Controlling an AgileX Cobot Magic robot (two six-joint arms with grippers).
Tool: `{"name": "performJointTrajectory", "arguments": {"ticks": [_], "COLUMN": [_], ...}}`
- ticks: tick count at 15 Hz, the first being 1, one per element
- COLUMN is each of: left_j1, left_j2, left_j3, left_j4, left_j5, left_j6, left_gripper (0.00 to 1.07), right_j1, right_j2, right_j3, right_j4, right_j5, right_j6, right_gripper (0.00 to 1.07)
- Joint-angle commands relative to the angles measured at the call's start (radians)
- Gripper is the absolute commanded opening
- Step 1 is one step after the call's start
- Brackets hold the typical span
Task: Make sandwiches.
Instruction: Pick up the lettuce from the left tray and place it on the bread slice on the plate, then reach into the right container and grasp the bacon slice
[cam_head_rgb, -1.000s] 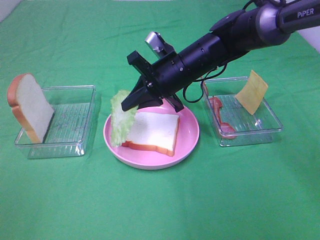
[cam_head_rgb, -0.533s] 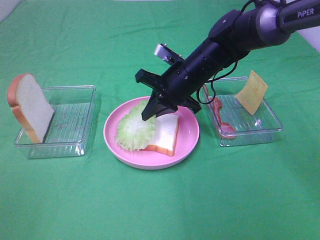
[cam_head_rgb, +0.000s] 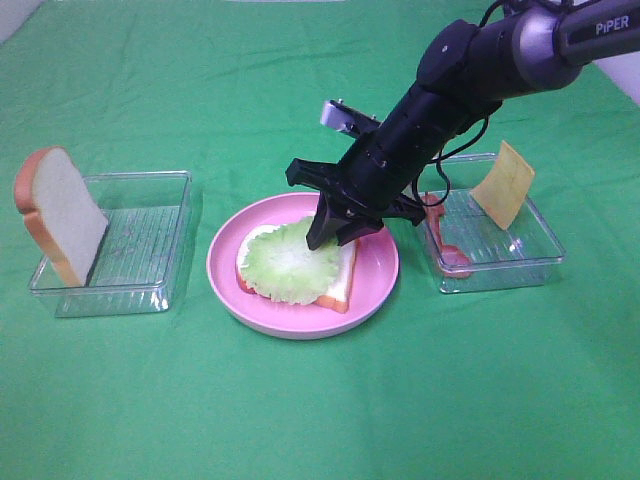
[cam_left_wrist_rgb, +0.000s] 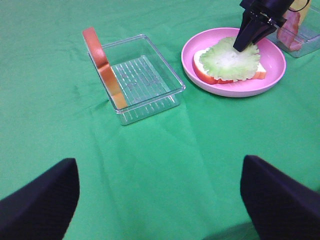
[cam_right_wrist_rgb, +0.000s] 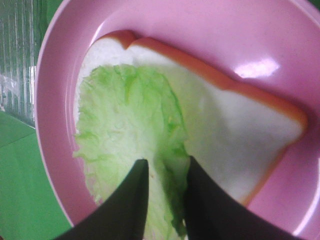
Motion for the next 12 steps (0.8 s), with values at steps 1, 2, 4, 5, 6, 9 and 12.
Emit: {"name": "performJointTrajectory", "arguments": {"ticks": [1, 2, 4, 5, 6, 9, 12], "left_j1": [-0.001, -0.001, -0.001, -0.001, -0.001, -0.001, -0.001], "left_j2": [-0.020, -0.020, -0.020, -0.020, -0.020, -0.020, -0.020], "left_j3": [0.001, 0.001, 0.001, 0.001, 0.001, 0.001, 0.001], "left_j4": [-0.003, -0.003, -0.003, -0.003, -0.003, -0.003, -0.003], "left_j5": [-0.012, -0.012, -0.012, -0.012, -0.012, -0.012, -0.012], "left_j6": [0.001, 0.001, 0.001, 0.001, 0.002, 0.002, 0.002], "left_gripper": [0.83, 0.83, 0.83, 0.83, 0.83, 0.83, 0.83], "right_j1": [0.000, 0.000, 0.000, 0.000, 0.000, 0.000, -0.002], "right_j2": [-0.025, -0.042, -0.080, -0.111, -0.138, -0.242, -0.372], "right_j3": [0.001, 0.001, 0.001, 0.001, 0.001, 0.001, 0.001], "right_j4": [-0.007, -0.009, -0.037, -0.063, -0.093, -0.216, -0.318], "right_j5": [-0.013, -0.014, -0.015, -0.015, -0.011, 0.031, 0.136], "right_j6": [0.001, -0.021, -0.034, -0.019, 0.017, 0.124, 0.192], "right_gripper": [0.54, 0.63, 0.70, 0.70, 0.70, 0.70, 0.70]}}
